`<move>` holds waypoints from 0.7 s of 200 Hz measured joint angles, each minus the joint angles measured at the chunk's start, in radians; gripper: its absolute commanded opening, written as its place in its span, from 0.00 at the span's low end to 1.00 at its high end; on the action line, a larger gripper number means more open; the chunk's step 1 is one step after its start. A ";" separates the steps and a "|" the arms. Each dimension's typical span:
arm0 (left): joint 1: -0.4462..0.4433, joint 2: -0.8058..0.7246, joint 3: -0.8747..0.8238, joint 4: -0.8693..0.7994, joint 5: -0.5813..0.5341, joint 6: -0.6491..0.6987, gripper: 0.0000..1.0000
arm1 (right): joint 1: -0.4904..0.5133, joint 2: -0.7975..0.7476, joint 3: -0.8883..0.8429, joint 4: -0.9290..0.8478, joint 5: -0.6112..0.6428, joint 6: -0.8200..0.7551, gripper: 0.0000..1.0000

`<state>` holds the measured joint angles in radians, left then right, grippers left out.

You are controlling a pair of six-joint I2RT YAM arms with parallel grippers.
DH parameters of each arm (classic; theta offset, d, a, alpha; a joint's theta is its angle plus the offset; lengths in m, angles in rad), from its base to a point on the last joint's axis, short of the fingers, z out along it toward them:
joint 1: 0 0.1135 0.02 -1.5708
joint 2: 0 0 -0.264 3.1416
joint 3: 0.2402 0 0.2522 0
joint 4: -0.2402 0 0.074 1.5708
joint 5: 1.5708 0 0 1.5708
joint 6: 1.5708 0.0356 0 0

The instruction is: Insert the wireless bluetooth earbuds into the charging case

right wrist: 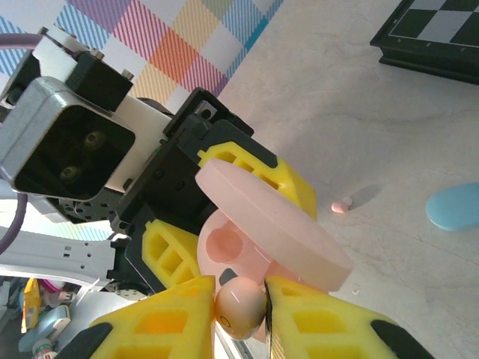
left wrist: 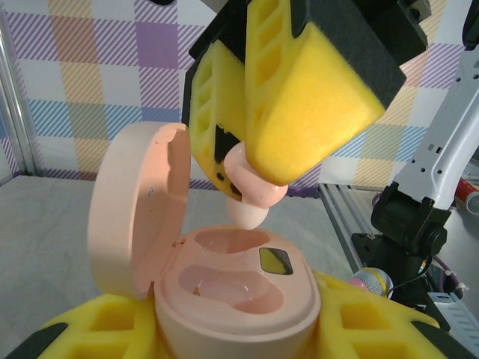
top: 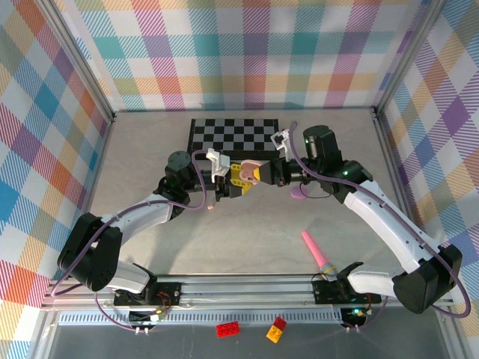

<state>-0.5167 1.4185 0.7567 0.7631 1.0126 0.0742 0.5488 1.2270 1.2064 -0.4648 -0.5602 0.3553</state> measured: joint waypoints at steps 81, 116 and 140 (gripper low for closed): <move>0.000 0.016 0.001 0.052 -0.002 -0.037 0.36 | -0.001 0.011 0.000 -0.023 0.002 -0.004 0.24; 0.000 0.025 0.001 0.052 -0.003 -0.051 0.36 | -0.004 0.024 0.010 -0.024 0.002 -0.004 0.34; 0.000 0.025 0.001 0.058 -0.002 -0.055 0.36 | -0.006 0.025 0.015 -0.025 0.010 -0.004 0.38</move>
<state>-0.5167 1.4437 0.7574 0.8211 1.0103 0.0189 0.5430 1.2518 1.2213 -0.4896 -0.5503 0.3515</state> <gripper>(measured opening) 0.361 0.357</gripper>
